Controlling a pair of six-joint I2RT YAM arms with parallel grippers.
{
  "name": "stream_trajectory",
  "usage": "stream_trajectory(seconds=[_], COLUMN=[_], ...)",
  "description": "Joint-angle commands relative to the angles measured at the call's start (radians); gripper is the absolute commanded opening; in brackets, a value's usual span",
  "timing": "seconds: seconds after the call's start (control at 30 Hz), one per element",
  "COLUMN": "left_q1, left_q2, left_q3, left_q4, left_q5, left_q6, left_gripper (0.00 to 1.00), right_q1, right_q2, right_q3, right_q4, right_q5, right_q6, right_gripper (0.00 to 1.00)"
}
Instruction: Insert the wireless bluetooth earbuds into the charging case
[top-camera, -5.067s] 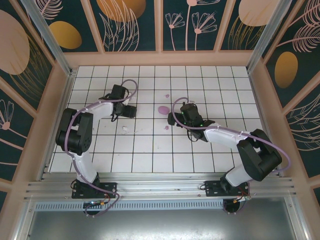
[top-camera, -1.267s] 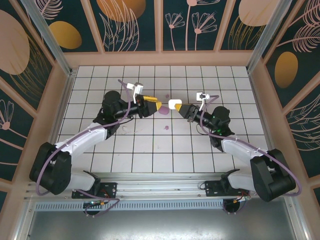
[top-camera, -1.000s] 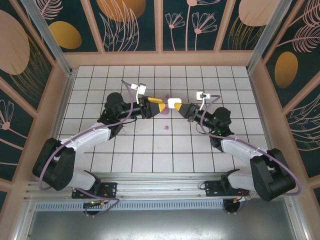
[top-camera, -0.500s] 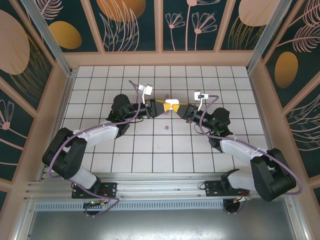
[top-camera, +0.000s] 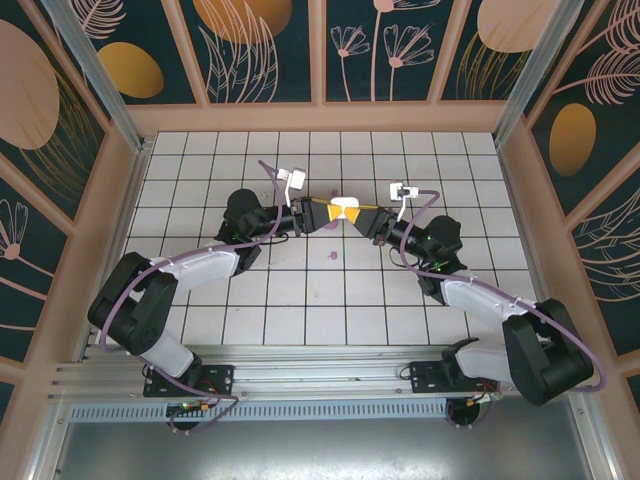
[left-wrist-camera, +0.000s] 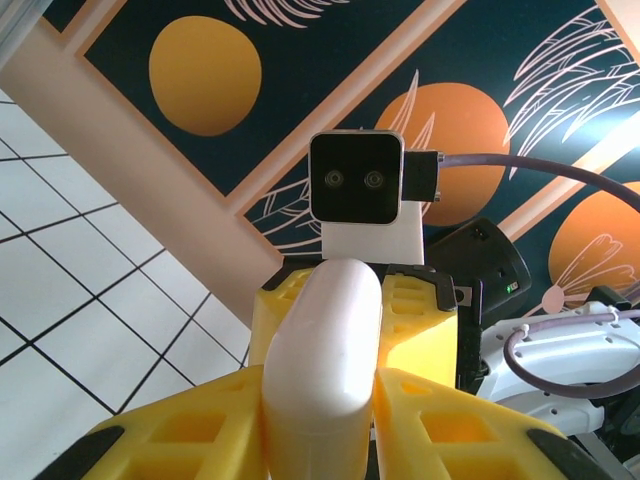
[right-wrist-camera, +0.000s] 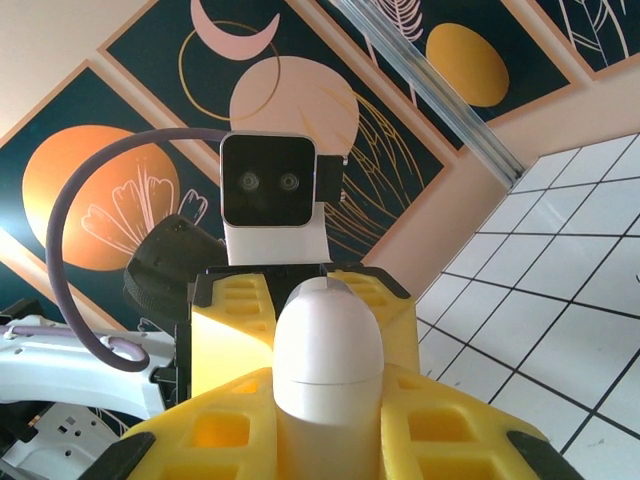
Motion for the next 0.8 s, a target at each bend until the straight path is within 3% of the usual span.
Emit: stream_trajectory(seconds=[0.0, 0.2, 0.37, 0.43, 0.57, 0.77], left_q1=[-0.021, -0.034, -0.034, -0.034, -0.033, -0.032], left_q2=[0.017, 0.011, -0.006, -0.028, -0.099, -0.210], left_q3=[0.037, 0.033, 0.033, 0.042, 0.104, 0.138], left_q4=[0.063, 0.064, 0.018, -0.069, -0.423, -0.737], left_q5=[0.049, 0.050, 0.045, 0.032, -0.029, -0.218], left_q6=[-0.019, -0.019, 0.025, 0.104, 0.403, 0.744], left_gripper=[0.30, 0.28, 0.11, 0.10, 0.07, 0.00], right_q1=[0.007, 0.006, 0.007, 0.008, 0.008, 0.007], right_q2=[-0.021, -0.030, -0.044, -0.061, -0.128, -0.246], right_q3=[0.032, 0.033, 0.035, 0.040, 0.074, 0.171], right_q4=[0.006, -0.025, -0.060, -0.100, -0.296, -0.624], right_q5=[0.004, 0.018, 0.018, 0.030, 0.072, 0.124], right_q6=[-0.018, -0.039, -0.050, -0.064, -0.148, -0.314], right_gripper=[0.03, 0.03, 0.07, 0.15, 0.39, 0.56])
